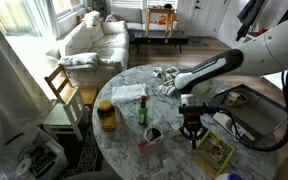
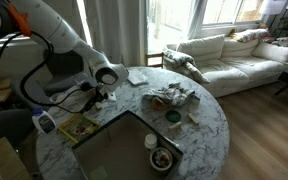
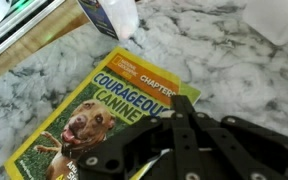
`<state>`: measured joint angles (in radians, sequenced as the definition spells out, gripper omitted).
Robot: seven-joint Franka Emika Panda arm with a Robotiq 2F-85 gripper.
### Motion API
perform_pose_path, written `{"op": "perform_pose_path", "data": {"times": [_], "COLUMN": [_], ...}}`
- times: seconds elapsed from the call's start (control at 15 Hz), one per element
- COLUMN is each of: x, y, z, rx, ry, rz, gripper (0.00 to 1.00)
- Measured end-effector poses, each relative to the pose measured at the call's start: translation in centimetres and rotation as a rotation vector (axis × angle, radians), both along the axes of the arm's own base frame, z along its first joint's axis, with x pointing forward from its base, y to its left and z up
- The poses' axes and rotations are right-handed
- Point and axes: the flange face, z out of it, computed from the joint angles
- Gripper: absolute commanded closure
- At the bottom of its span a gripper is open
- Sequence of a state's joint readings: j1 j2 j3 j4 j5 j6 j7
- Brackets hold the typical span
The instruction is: Pick up the yellow book and place it in the clear storage container
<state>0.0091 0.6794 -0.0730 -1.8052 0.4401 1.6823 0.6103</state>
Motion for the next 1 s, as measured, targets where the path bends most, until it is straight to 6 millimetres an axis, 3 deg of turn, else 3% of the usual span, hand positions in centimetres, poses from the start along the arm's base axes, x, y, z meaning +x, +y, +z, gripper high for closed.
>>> {"op": "perform_pose_path", "data": {"times": [0.47,1.0], "x": [0.5,2.2], "y": [-1.0,-4.5], "z": [1.2,11.3], "rx": [-0.021,-0.145], "ry": [-0.022,-0.197], "rz": [0.004,0.072], "gripper": [1.0,1.0]}}
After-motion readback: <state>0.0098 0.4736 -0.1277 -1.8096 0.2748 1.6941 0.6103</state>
